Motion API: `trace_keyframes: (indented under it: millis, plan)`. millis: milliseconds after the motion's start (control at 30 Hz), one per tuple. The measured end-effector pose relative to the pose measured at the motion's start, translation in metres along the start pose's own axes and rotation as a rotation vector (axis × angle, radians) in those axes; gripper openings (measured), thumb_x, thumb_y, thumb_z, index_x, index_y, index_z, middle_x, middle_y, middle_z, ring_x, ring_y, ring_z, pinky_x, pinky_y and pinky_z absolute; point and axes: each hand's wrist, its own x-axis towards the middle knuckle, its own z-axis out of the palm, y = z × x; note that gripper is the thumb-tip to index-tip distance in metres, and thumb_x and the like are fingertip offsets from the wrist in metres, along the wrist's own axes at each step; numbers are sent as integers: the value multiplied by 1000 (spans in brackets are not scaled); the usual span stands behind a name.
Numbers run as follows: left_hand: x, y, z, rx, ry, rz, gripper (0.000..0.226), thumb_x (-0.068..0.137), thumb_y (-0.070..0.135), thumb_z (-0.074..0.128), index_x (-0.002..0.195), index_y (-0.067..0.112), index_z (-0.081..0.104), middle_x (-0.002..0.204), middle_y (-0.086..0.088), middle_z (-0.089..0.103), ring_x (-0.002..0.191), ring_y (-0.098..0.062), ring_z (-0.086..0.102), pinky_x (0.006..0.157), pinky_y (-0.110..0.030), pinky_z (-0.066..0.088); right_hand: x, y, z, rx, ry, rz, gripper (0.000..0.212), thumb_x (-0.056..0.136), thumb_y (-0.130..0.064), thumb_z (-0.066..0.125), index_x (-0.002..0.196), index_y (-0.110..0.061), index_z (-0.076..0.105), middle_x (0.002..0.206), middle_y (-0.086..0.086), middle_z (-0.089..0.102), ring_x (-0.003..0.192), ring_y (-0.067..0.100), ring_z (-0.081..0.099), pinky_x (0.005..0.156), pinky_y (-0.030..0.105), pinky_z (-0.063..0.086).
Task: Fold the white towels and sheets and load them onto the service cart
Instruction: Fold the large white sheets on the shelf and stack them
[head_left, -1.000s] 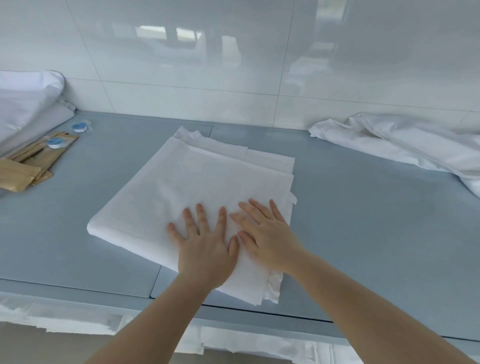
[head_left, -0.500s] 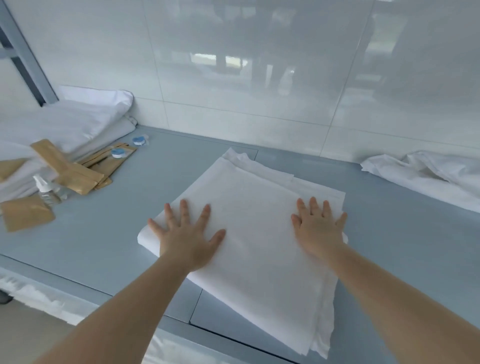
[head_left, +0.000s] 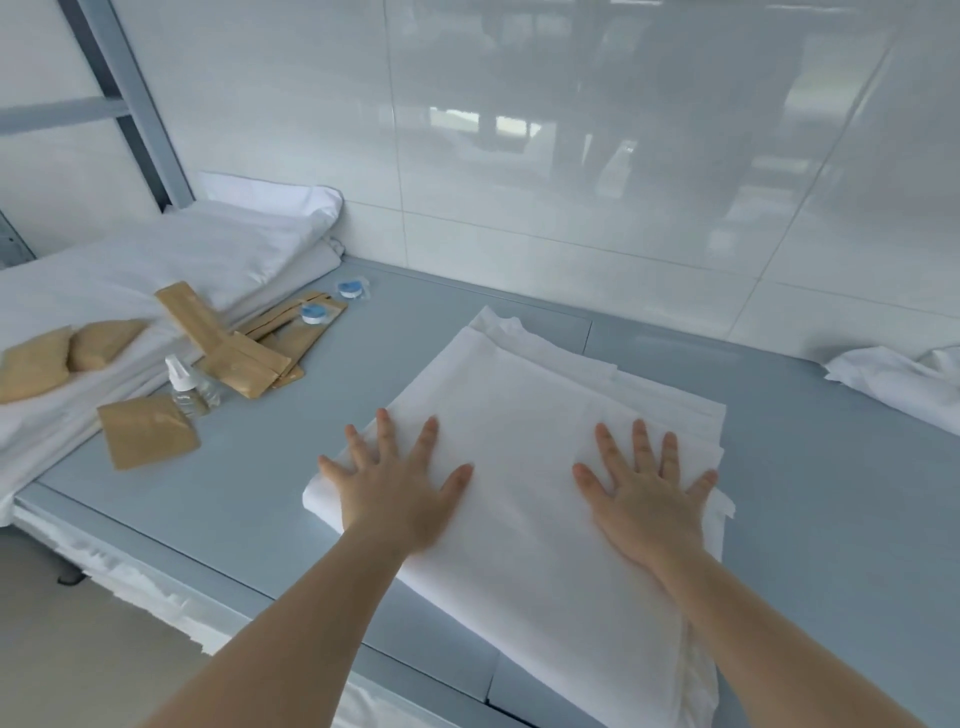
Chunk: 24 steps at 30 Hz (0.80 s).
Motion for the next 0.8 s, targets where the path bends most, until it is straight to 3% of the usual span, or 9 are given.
trace_keyframes:
  millis: [267,400,500,567,667,733,800]
  plan:
    - [8,-62,-9,19,-27,-71,86,67,85,-10,146,49,-8,161,-10,-8,145,-43,-5,104,-72,-4,10,-66,6,-33,-8,-85,68,81,-77,-1,143,-54,-16,159,-10,-18,146,25,-18,109,67,-9]
    - [18,-58,-13,63,22,27,85,79,78,0,150,32,10,157,-24,6,146,-39,-2,110,-65,-7,38,-60,-12,-42,106,-45,65,93,-66,24,150,-39,13,159,-3,15,146,22,12,112,65,7]
    - [18,-57,-7,37,60,109,91,79,73,-8,154,22,2,159,-19,-9,147,-33,-13,114,-55,-11,57,-50,-35,-49,185,-26,57,93,-56,44,138,-22,42,136,6,47,130,27,38,109,49,24]
    - [16,-59,-5,30,74,147,92,79,72,-12,154,20,0,160,-14,-13,146,-30,-17,113,-54,-14,58,-54,-47,-32,242,-134,34,95,-40,52,117,-15,57,111,8,59,111,30,52,90,38,39]
    - [15,-59,-7,22,117,236,83,84,68,-9,153,23,-5,160,-8,-17,146,-27,-19,113,-57,-13,34,-71,-54,-28,381,-323,13,92,-20,59,97,-8,60,85,10,60,74,35,62,59,36,43]
    - [18,-54,-9,-4,165,361,78,85,68,-7,150,28,-18,157,-4,-27,144,-27,-25,114,-59,-11,10,-82,-53,-35,494,-461,13,81,-15,74,83,-8,63,68,8,55,51,31,57,42,31,40]
    - [24,-40,-16,-54,220,529,75,86,71,1,146,36,-27,155,0,-32,143,-27,-27,114,-60,-8,-9,-91,-46,-4,507,-597,15,74,-15,81,76,-12,66,62,4,52,45,27,54,37,26,38]
